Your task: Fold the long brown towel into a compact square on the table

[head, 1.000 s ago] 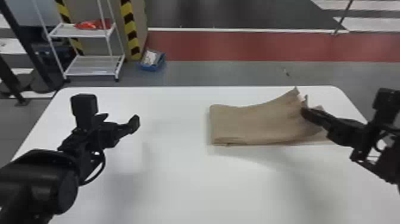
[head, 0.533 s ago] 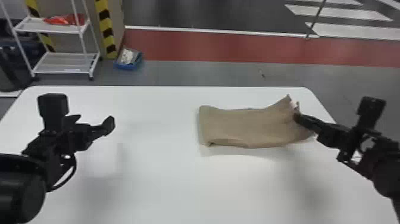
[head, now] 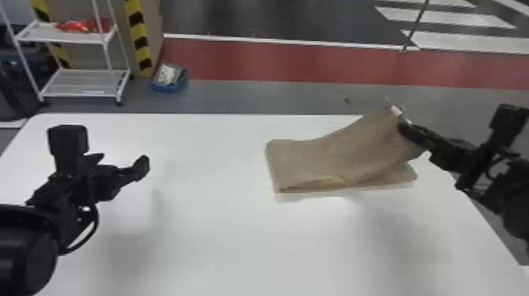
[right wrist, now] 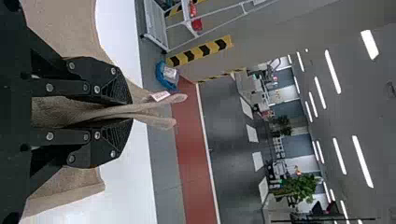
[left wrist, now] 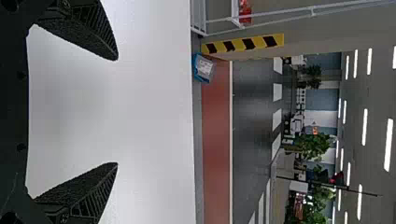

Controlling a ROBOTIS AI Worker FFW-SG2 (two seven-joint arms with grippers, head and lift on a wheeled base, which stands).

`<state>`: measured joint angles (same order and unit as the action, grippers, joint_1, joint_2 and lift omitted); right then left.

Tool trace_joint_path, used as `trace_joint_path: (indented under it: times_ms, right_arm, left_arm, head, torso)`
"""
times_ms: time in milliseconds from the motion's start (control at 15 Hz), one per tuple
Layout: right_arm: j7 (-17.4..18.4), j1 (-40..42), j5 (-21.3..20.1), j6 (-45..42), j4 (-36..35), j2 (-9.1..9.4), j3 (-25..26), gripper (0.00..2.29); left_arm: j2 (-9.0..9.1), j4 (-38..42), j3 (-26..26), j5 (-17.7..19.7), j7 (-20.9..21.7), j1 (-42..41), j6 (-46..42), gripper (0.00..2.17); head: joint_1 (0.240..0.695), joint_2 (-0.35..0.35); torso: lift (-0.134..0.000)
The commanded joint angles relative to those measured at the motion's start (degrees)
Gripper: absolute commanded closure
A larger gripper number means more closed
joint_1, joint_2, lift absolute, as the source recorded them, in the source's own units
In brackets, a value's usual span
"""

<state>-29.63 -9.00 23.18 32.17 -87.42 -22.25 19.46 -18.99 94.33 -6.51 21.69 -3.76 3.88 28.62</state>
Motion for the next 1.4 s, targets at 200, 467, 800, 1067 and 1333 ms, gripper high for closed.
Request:
trace_joint_path:
  times_ms: [200,467,800,1067,1333]
  right_arm:
    - [-1.31,-2.08,-4.37,-4.61,9.64,-0.87,-1.70,0.94]
    - [-1.31,-3.13,-5.25,-6.19,11.92,-0.87,-1.44,0.94]
    - [-0.69,-3.75,-7.62,-6.02,12.80,-1.13,-1.35,0.44]
    - [-0.16,-3.57,-8.94,-11.29,15.88,-1.31,0.76,0.11]
    - [-1.13,2.67,-5.95,-12.34,9.02,-1.39,4.28,0.13]
  left_arm:
    - [0.09,-0.02,-0.17,-0.07,-0.02,0.08,-0.01,0.08]
    - [0.00,0.07,-0.17,-0.07,-0.02,-0.01,0.52,0.08]
    - [-0.09,-0.02,-0.09,-0.07,-0.02,-0.28,0.52,0.08]
    - [-0.09,0.42,-0.09,-0.07,0.16,-0.63,0.52,0.08]
    - [0.00,1.12,-0.88,-0.07,0.07,-0.71,0.52,0.09]
  head:
    - [0.695,-0.156]
    - [0.695,-0.163]
    - [0.695,-0.173]
    - [0.695,-0.185]
    - [0.695,-0.212]
  torso:
    - [-0.128]
    - [-0.128]
    - [-0.128]
    - [-0.128]
    - [-0.128]
